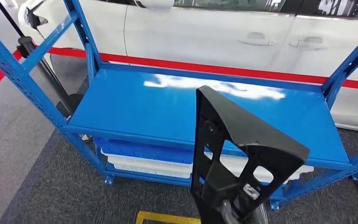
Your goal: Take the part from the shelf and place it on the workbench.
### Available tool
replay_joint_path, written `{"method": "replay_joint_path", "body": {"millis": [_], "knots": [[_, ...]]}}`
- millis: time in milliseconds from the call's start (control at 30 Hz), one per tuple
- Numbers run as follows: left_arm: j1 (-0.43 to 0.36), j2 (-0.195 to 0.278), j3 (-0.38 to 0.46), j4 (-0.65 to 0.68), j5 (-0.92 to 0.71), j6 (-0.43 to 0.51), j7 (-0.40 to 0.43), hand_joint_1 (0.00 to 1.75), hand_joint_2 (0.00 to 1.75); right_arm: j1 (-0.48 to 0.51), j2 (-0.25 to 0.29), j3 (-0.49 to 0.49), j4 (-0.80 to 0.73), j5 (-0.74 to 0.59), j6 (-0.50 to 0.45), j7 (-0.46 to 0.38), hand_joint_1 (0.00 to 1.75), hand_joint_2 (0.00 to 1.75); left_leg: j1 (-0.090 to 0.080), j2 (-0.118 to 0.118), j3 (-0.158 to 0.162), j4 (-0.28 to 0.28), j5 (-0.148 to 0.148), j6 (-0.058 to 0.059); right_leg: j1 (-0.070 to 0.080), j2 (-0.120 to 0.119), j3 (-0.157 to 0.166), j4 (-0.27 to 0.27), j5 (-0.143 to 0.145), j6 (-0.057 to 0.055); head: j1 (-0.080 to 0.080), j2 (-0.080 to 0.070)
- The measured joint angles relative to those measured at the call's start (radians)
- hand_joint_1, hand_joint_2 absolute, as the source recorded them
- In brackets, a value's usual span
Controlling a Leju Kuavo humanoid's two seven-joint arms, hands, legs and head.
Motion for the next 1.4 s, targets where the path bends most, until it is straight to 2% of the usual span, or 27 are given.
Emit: {"method": "replay_joint_path", "body": {"millis": [67, 100, 133, 167, 233, 300, 367, 433, 467, 567, 600, 633, 667, 700, 733, 800, 833, 867, 933, 967, 1000, 1067, 1100, 1133, 1167, 1267, 1400], "knots": [[0.002, 0.001, 0.000, 0.000, -0.002, -0.003, -0.001, 0.00, 0.00, 0.008, 0.001, 0.000, -0.002, 0.001, -0.001, 0.003, 1.75, 1.75, -0.001, 0.004, -0.027, 0.002, 0.021, 0.006, -0.006, 0.000, -0.026, 0.117, -0.091, 0.007, 0.000, 0.000], [0.002, 0.001, 0.000, 0.000, -0.003, -0.004, -0.002, 0.00, 0.00, 0.012, 0.001, 0.000, -0.003, 0.002, -0.001, 0.005, 1.75, 1.75, -0.001, 0.005, -0.041, 0.004, 0.031, 0.005, -0.009, 0.000, -0.030, 0.165, -0.105, 0.012, 0.000, 0.000], [0.002, 0.001, 0.000, 0.000, -0.003, -0.004, -0.002, 0.00, 0.00, 0.015, 0.001, -0.001, -0.003, 0.002, -0.002, 0.008, 1.75, 1.75, -0.001, 0.006, -0.055, 0.007, 0.041, 0.003, -0.013, 0.000, -0.022, 0.188, -0.094, 0.016, 0.000, 0.000], [0.003, 0.001, 0.000, 0.000, -0.004, -0.005, -0.002, 0.00, 0.00, 0.017, 0.001, -0.001, -0.004, 0.003, -0.002, 0.011, 1.75, 1.75, 0.000, 0.006, -0.070, 0.011, 0.050, 0.000, -0.017, -0.001, 0.001, 0.182, -0.064, 0.019, 0.000, 0.000], [0.004, 0.001, 0.000, 0.000, -0.007, -0.008, -0.002, 0.00, 0.00, 0.020, 0.001, -0.002, -0.004, 0.004, -0.006, 0.018, 1.75, 1.75, 0.001, 0.007, -0.099, 0.024, 0.062, -0.009, -0.023, -0.002, 0.091, 0.079, -0.015, 0.021, 0.000, 0.000], [0.005, 0.000, 0.000, 0.000, -0.010, -0.013, -0.001, 0.00, 0.00, 0.025, 0.001, -0.003, -0.004, 0.006, -0.013, 0.022, 1.75, 1.75, 0.000, 0.007, -0.117, 0.039, 0.074, -0.021, -0.021, -0.002, 0.183, -0.056, -0.024, 0.016, 0.000, 0.000], [0.006, 0.000, 0.000, 0.000, -0.012, -0.017, 0.000, 0.00, 0.00, 0.034, 0.001, -0.006, -0.004, 0.006, -0.020, 0.022, 1.75, 1.75, 0.000, 0.007, -0.127, 0.043, 0.089, -0.035, -0.015, -0.001, 0.208, -0.113, -0.042, 0.006, 0.000, 0.000], [0.008, 0.000, 0.000, 0.000, -0.013, -0.019, -0.001, 0.00, 0.00, 0.045, 0.000, -0.009, -0.004, 0.005, -0.026, 0.022, 1.75, 1.75, 0.003, 0.004, -0.138, 0.048, 0.086, -0.050, -0.017, -0.003, 0.192, -0.116, -0.028, -0.008, 0.000, 0.000], [0.010, 0.000, 0.000, -0.001, -0.013, -0.020, -0.001, 0.00, 0.00, 0.049, -0.001, -0.009, -0.004, 0.005, -0.028, 0.022, 1.75, 1.75, 0.005, 0.001, -0.146, 0.067, 0.059, -0.055, -0.018, -0.004, 0.181, -0.117, -0.016, -0.019, 0.000, 0.000], [0.015, 0.001, 0.000, -0.001, -0.014, -0.020, -0.002, 0.00, 0.00, 0.054, -0.006, -0.009, -0.004, 0.004, -0.030, 0.023, 1.75, 1.75, 0.006, -0.003, -0.182, 0.220, -0.085, -0.066, -0.013, -0.006, 0.139, -0.114, 0.017, -0.036, 0.000, 0.000], [0.015, 0.001, 0.000, -0.001, -0.015, -0.020, -0.004, 0.00, 0.00, 0.055, -0.007, -0.009, -0.004, 0.004, -0.031, 0.023, 1.75, 1.75, 0.006, -0.003, -0.188, 0.276, -0.109, -0.067, -0.010, -0.006, 0.124, -0.111, 0.027, -0.036, 0.000, 0.000], [0.014, 0.001, 0.000, -0.001, -0.017, -0.020, -0.005, 0.00, 0.00, 0.056, -0.007, -0.009, -0.004, 0.002, -0.031, 0.025, 1.75, 1.75, 0.006, -0.003, -0.183, 0.309, -0.107, -0.068, -0.008, -0.007, 0.107, -0.106, 0.037, -0.036, 0.000, 0.000], [0.014, 0.001, 0.000, -0.001, -0.019, -0.020, -0.007, 0.00, 0.00, 0.056, -0.007, -0.010, -0.004, 0.000, -0.031, 0.027, 1.75, 1.75, 0.006, -0.004, -0.162, 0.311, -0.084, -0.067, -0.006, -0.007, 0.089, -0.099, 0.045, -0.035, 0.000, 0.000], [0.014, 0.001, 0.000, -0.002, -0.022, -0.020, -0.008, 0.00, 0.00, 0.057, -0.007, -0.010, -0.004, -0.002, -0.031, 0.029, 1.75, 1.75, 0.006, -0.004, -0.127, 0.281, -0.053, -0.064, -0.005, -0.006, 0.072, -0.092, 0.053, -0.033, 0.000, 0.000], [0.013, 0.001, 0.000, -0.002, -0.025, -0.020, -0.009, 0.00, 0.00, 0.058, -0.007, -0.010, -0.004, -0.003, -0.032, 0.030, 1.75, 1.75, 0.006, -0.005, -0.076, 0.222, -0.032, -0.059, -0.005, -0.006, 0.057, -0.083, 0.060, -0.030, 0.000, 0.000], [0.011, 0.001, 0.000, -0.004, -0.027, -0.019, -0.010, 0.00, 0.00, 0.060, -0.007, -0.010, -0.004, -0.004, -0.032, 0.031, 1.75, 1.75, 0.001, -0.009, 0.023, 0.083, -0.040, -0.049, -0.003, -0.005, 0.038, -0.069, 0.072, -0.021, 0.000, 0.000], [0.010, 0.001, 0.000, -0.005, -0.027, -0.019, -0.010, 0.00, 0.00, 0.061, -0.007, -0.010, -0.004, -0.004, -0.033, 0.031, 1.75, 1.75, -0.002, -0.010, 0.050, 0.037, -0.053, -0.043, -0.002, -0.006, 0.034, -0.066, 0.079, -0.016, 0.000, 0.000], [0.009, 0.001, 0.000, -0.006, -0.027, -0.019, -0.010, 0.00, 0.00, 0.061, -0.007, -0.010, -0.004, -0.004, -0.033, 0.031, 1.75, 1.75, -0.005, -0.011, 0.058, 0.014, -0.059, -0.037, -0.002, -0.007, 0.032, -0.066, 0.087, -0.009, 0.000, 0.000], [0.010, 0.000, 0.000, -0.006, -0.027, -0.019, -0.009, 0.00, 0.00, 0.064, -0.006, -0.011, -0.003, -0.004, -0.035, 0.032, 1.75, 1.75, -0.003, -0.007, 0.042, 0.006, -0.043, -0.022, -0.005, -0.004, 0.023, -0.065, 0.093, 0.003, 0.000, 0.000], [0.010, 0.000, 0.000, -0.006, -0.027, -0.019, -0.008, 0.00, 0.00, 0.067, -0.005, -0.012, -0.003, -0.004, -0.035, 0.032, 1.75, 1.75, -0.001, -0.004, 0.031, 0.004, -0.030, -0.014, -0.005, -0.002, 0.015, -0.053, 0.072, 0.007, 0.000, 0.000], [0.011, -0.001, 0.000, -0.006, -0.027, -0.019, -0.008, 0.00, 0.00, 0.069, -0.004, -0.013, -0.003, -0.004, -0.035, 0.032, 1.75, 1.75, 0.001, -0.001, 0.018, 0.001, -0.017, -0.007, -0.006, 0.000, 0.004, -0.026, 0.034, 0.010, 0.000, 0.000], [0.011, -0.001, 0.001, -0.007, -0.026, -0.019, -0.008, 0.00, 0.00, 0.071, -0.002, -0.015, -0.003, -0.005, -0.036, 0.032, 1.75, 1.75, -0.002, 0.004, -0.011, 0.002, 0.006, 0.002, -0.009, 0.000, -0.020, 0.076, -0.068, 0.013, 0.000, 0.000], [0.012, -0.001, 0.001, -0.007, -0.026, -0.019, -0.008, 0.00, 0.00, 0.071, -0.002, -0.016, -0.002, -0.006, -0.036, 0.032, 1.75, 1.75, -0.003, 0.005, -0.025, 0.003, 0.018, 0.004, -0.011, 0.000, -0.026, 0.132, -0.096, 0.014, 0.000, 0.000], [0.011, -0.001, 0.001, -0.007, -0.026, -0.019, -0.008, 0.00, 0.00, 0.071, -0.002, -0.017, -0.001, -0.009, -0.036, 0.032, 1.75, 1.75, -0.004, 0.007, -0.041, 0.006, 0.029, 0.003, -0.012, 0.000, -0.025, 0.172, -0.100, 0.016, 0.000, 0.000], [0.011, -0.001, 0.001, -0.007, -0.026, -0.019, -0.008, 0.00, 0.00, 0.071, -0.002, -0.017, 0.000, -0.013, -0.036, 0.032, 1.75, 1.75, -0.005, 0.007, -0.056, 0.010, 0.039, 0.002, -0.013, 0.000, -0.011, 0.185, -0.079, 0.016, 0.000, 0.000], [0.010, -0.001, 0.001, -0.008, -0.027, -0.019, -0.008, 0.00, 0.00, 0.072, -0.002, -0.019, 0.002, -0.022, -0.036, 0.032, 1.75, 1.75, -0.005, 0.008, -0.089, 0.021, 0.055, -0.003, -0.014, -0.001, 0.049, 0.136, -0.008, 0.014, 0.000, 0.000], [0.010, -0.001, 0.001, -0.008, -0.027, -0.019, -0.008, 0.00, 0.00, 0.072, -0.002, -0.019, 0.002, -0.023, -0.035, 0.032, 1.75, 1.75, -0.005, 0.008, -0.092, 0.023, 0.057, -0.003, -0.014, -0.001, 0.062, 0.120, -0.001, 0.013, 0.000, 0.000]]}}
